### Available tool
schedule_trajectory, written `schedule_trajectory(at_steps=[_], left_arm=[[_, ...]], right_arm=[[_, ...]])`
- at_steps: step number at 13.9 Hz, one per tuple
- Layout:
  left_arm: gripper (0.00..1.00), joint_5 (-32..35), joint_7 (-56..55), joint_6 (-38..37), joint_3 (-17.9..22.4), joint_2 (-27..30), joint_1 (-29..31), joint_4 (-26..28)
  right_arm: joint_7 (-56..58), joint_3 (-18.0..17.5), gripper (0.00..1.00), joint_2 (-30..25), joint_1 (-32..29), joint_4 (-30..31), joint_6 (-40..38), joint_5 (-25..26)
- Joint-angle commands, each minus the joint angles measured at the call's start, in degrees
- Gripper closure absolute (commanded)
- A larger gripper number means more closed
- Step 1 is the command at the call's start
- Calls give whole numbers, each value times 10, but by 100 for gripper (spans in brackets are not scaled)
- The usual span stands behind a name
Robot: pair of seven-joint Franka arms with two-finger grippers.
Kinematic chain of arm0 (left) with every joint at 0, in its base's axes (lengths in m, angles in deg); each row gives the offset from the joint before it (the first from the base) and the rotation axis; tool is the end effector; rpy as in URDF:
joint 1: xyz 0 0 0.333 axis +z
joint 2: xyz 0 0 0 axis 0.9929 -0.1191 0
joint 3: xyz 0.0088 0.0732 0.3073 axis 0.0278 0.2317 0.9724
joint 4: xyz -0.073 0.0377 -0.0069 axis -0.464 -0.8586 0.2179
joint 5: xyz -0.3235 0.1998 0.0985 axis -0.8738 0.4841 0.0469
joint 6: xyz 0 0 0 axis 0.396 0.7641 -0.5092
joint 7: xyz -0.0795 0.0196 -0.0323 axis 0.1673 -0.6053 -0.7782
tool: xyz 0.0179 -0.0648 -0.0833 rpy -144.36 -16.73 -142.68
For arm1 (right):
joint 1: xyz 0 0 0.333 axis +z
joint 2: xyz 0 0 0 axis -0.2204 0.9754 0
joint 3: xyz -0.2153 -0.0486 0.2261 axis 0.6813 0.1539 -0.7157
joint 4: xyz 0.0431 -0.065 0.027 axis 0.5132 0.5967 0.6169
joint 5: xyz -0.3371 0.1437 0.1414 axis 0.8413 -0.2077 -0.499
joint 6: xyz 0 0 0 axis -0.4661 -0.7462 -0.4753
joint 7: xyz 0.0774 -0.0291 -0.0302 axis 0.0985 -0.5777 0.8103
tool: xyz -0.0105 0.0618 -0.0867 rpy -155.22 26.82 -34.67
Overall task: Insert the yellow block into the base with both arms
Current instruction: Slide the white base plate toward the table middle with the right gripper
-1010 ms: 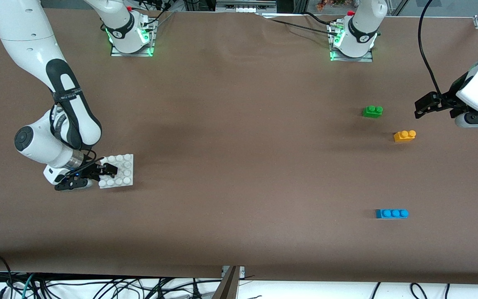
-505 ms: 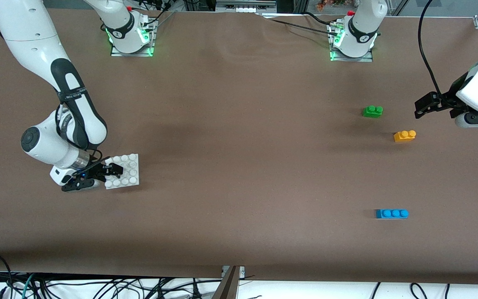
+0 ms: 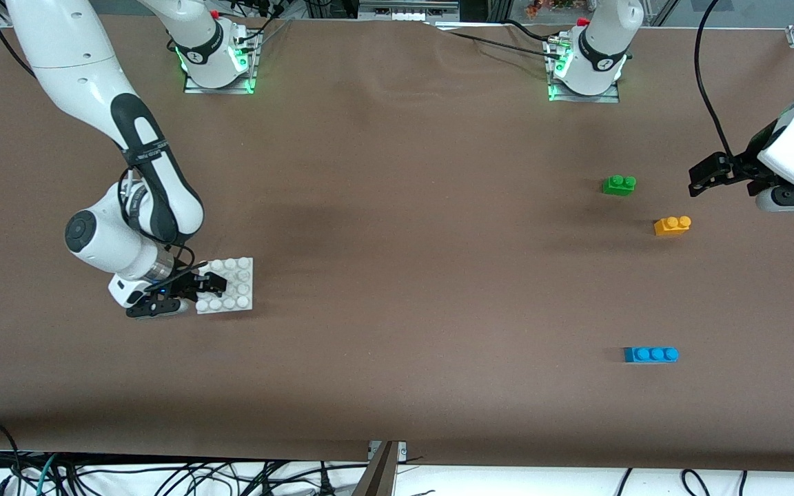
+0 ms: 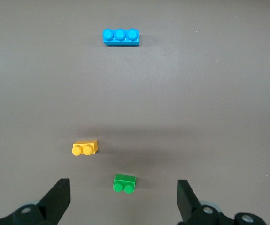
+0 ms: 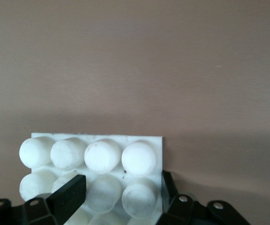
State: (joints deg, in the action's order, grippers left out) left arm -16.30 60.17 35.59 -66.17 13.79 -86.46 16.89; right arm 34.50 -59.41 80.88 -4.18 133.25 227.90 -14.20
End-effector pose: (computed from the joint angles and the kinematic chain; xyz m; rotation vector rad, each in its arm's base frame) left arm 0.5577 -0.0016 0.5618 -3.1099 -0.0601 0.0458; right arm 0.6421 0.0587 0.1782 -2.9226 -0.1118 -0.1901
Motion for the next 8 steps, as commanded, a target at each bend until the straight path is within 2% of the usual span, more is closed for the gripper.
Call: schedule_trajectory(at_steps=[1, 8], left_arm=[[0, -8, 0, -9, 5, -5, -5, -13], [0, -9, 0, -9, 5, -5, -6, -13]], right_arm=[[-37, -2, 52, 13, 25, -7, 25, -13], [-118, -2, 52, 33, 102, -29, 56, -11]])
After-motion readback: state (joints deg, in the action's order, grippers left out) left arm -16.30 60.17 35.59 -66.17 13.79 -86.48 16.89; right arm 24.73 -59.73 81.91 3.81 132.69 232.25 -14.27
